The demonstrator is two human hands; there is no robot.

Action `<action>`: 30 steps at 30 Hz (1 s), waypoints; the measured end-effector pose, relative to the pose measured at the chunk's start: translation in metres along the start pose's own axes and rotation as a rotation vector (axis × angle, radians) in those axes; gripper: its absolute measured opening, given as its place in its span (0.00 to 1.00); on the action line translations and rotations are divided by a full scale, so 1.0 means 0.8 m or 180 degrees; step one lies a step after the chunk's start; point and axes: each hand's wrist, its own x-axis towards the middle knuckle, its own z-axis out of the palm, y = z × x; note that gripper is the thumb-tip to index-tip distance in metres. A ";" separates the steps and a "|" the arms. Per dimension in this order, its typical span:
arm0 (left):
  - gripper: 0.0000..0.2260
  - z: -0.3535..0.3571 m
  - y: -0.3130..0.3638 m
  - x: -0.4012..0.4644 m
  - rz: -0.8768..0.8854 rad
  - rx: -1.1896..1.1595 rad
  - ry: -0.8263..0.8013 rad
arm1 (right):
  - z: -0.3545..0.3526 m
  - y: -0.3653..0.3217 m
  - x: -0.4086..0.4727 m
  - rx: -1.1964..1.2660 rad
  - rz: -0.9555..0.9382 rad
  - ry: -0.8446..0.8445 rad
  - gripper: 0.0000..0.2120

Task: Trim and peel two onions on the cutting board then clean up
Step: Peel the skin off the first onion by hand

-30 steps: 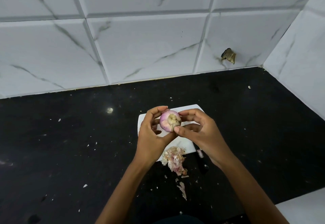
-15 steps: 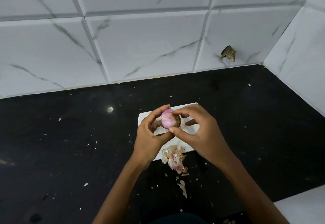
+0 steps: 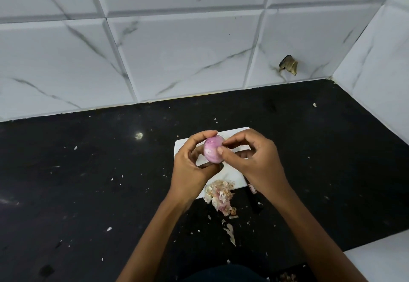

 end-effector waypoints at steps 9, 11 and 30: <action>0.25 0.001 0.002 -0.001 0.0084 0.0038 -0.0025 | 0.000 -0.001 0.002 0.0050 0.0257 -0.0117 0.07; 0.27 0.000 0.001 -0.001 0.0073 0.0020 -0.0046 | -0.002 0.002 0.001 0.0137 0.0372 -0.0105 0.05; 0.29 -0.003 -0.001 0.000 -0.0126 -0.0235 0.0067 | -0.006 -0.001 0.005 0.0189 0.0717 -0.0137 0.03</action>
